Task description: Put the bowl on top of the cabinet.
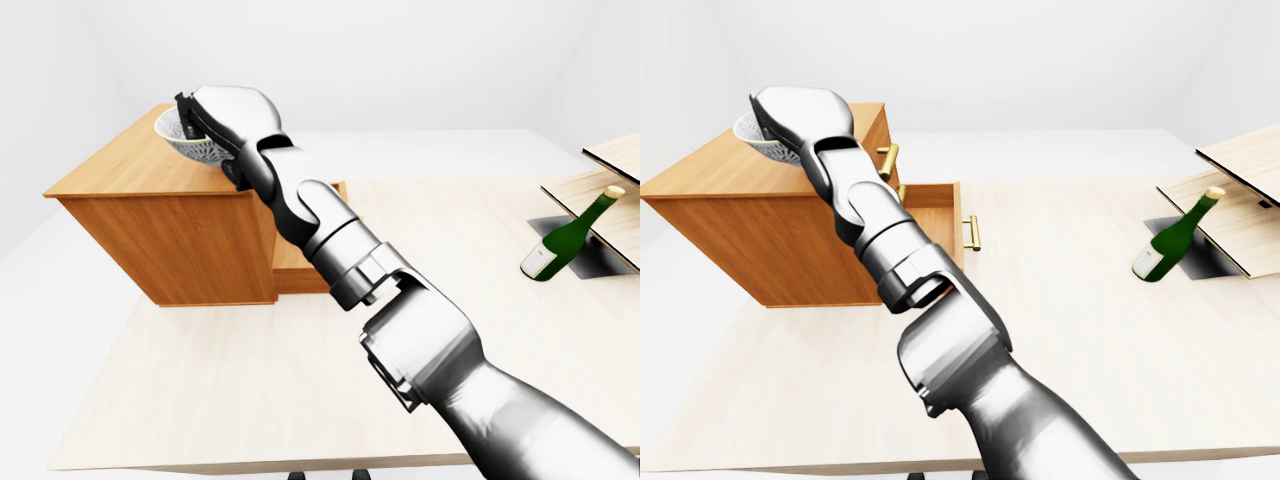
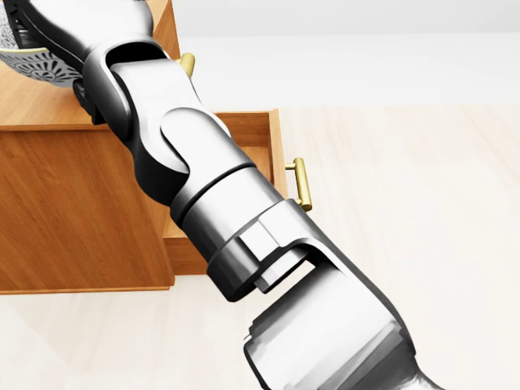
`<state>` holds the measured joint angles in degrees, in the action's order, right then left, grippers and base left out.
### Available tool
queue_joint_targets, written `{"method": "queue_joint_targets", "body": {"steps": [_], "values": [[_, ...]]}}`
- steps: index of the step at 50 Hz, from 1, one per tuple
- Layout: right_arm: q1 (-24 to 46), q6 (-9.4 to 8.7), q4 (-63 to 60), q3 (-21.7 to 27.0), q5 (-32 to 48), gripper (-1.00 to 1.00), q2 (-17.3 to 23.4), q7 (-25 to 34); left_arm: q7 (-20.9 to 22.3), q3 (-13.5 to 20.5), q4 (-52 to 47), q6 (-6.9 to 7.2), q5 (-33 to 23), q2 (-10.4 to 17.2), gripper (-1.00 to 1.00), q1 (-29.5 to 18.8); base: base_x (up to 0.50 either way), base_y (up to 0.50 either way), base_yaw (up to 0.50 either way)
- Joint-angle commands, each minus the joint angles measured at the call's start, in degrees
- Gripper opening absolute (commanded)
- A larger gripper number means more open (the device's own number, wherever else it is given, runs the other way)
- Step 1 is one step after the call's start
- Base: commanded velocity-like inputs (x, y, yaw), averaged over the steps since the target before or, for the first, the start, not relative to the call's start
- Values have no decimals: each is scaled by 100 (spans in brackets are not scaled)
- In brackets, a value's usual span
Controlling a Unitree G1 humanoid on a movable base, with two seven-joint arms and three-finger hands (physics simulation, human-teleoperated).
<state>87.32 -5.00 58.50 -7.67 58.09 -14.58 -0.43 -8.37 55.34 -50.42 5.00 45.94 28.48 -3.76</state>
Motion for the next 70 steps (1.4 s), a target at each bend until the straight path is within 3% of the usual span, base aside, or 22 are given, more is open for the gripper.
{"method": "queue_joint_targets", "body": {"steps": [1,25,26,27,29,30,31,43,70], "values": [[24,0,16,23,143,-100,-56,-187,-36,33,-1,0,72,32,100,13,0,0,0],[5,0,51,9,159,-100,-114,-262,-64,19,-1,0,96,34,100,31,0,0,0],[13,0,48,9,159,-92,-112,-260,-66,17,0,0,97,34,100,29,0,0,0],[18,0,42,9,160,-18,-109,-258,-64,14,3,0,94,34,100,29,0,0,0],[43,0,10,15,157,73,-98,-231,-60,3,11,0,80,31,100,29,0,0,0],[55,0,-4,21,152,96,-91,-224,-58,-1,13,0,73,30,100,27,0,0,0],[61,0,-8,22,151,100,-84,-222,-56,-5,14,0,70,27,100,27,0,0,0],[193,0,-232,49,120,100,7,-85,-49,-60,-7,0,6,2,100,12,0,0,0],[643,0,-1678,167,111,100,395,831,-17,-153,-27,0,-115,-44,100,-23,0,0,0]]}}
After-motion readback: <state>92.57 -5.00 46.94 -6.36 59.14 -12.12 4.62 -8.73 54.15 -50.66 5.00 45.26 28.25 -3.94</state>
